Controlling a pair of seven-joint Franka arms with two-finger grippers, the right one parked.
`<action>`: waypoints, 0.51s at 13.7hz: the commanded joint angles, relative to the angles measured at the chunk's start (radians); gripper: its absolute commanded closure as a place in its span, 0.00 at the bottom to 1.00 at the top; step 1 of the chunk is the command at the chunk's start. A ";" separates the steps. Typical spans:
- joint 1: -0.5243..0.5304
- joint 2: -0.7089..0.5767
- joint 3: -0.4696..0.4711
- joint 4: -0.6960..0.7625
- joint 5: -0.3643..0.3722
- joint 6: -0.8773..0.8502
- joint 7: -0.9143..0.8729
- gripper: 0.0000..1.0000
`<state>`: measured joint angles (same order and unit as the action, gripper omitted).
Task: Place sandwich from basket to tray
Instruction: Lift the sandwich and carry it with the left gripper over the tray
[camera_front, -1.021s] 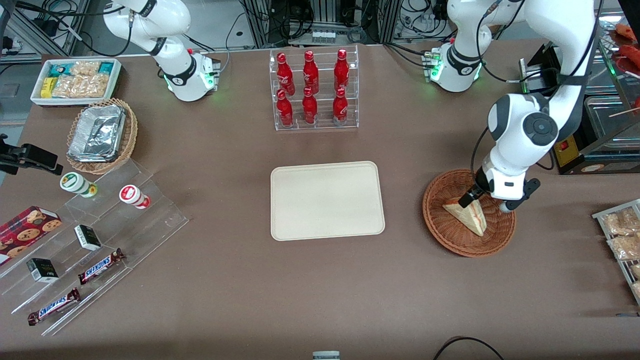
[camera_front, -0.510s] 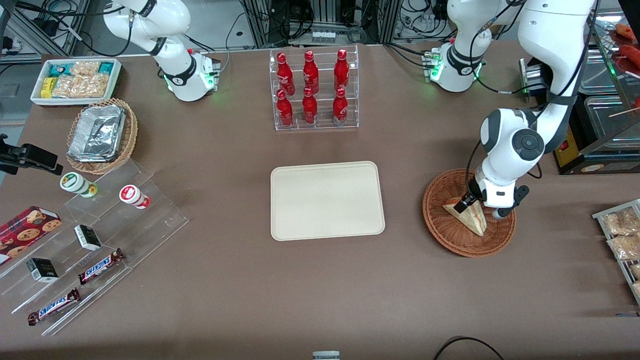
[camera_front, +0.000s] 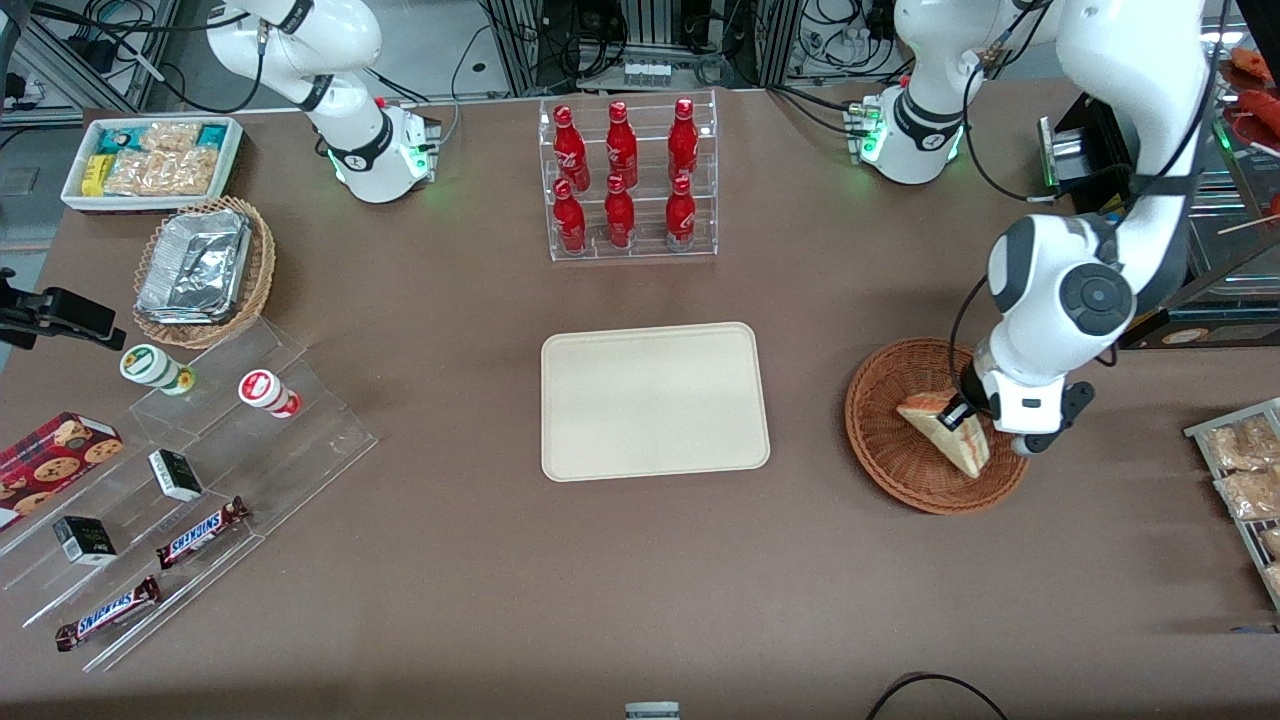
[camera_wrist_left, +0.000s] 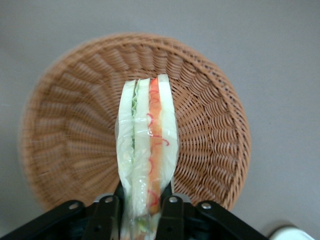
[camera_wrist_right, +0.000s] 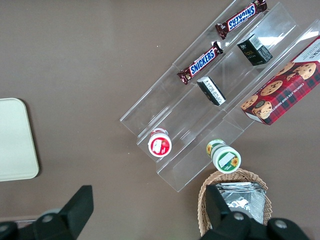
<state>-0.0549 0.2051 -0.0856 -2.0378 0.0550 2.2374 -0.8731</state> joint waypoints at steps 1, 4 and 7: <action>-0.008 -0.059 -0.035 0.173 0.026 -0.265 -0.009 1.00; -0.010 -0.052 -0.139 0.355 0.028 -0.464 -0.007 1.00; -0.011 -0.043 -0.288 0.422 0.025 -0.472 -0.006 1.00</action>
<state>-0.0658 0.1272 -0.2954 -1.6751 0.0641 1.7906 -0.8725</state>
